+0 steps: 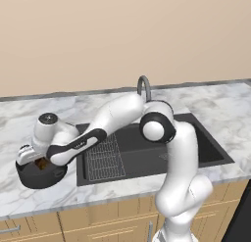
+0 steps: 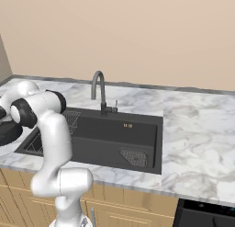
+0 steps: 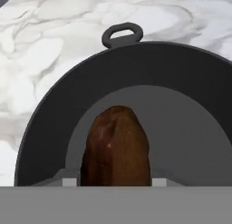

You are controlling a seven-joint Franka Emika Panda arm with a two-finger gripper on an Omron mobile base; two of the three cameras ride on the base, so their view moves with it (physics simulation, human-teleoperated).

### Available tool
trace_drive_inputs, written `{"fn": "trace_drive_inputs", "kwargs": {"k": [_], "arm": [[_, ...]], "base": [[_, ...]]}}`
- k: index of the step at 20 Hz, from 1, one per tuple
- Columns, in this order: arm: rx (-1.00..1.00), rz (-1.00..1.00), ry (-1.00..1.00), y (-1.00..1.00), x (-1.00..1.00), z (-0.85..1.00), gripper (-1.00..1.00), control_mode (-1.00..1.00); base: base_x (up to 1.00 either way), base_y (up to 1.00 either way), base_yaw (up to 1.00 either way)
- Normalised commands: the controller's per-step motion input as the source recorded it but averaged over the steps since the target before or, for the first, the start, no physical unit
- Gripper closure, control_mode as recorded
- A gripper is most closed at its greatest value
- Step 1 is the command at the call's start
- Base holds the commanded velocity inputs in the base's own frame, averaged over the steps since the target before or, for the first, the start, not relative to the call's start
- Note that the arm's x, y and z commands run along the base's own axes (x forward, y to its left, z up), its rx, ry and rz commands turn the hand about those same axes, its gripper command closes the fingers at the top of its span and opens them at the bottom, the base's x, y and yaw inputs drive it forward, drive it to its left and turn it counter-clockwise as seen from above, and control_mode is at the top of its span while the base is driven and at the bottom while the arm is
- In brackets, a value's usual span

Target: Dump the sweet potato from the pot into the sink. Then turn on the water and wash the sweet potato. Then turn off the water and put the sweet potato back in the pot.

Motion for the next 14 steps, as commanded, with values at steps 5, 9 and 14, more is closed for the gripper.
{"fn": "trace_drive_inputs", "kwargs": {"k": [5, 9, 14], "arm": [[-0.11, 0.0, 0.07, 0.0, 0.12, -0.24, -1.0, -1.0], [-0.08, 0.0, 0.09, 0.01, 0.36, -0.13, -1.0, -1.0], [-0.06, 0.0, 0.07, 0.0, 0.29, -0.05, -1.0, -1.0]], "base": [[0.0, 0.0, 0.0], [0.0, 0.0, 0.0], [0.0, 0.0, 0.0]]}}
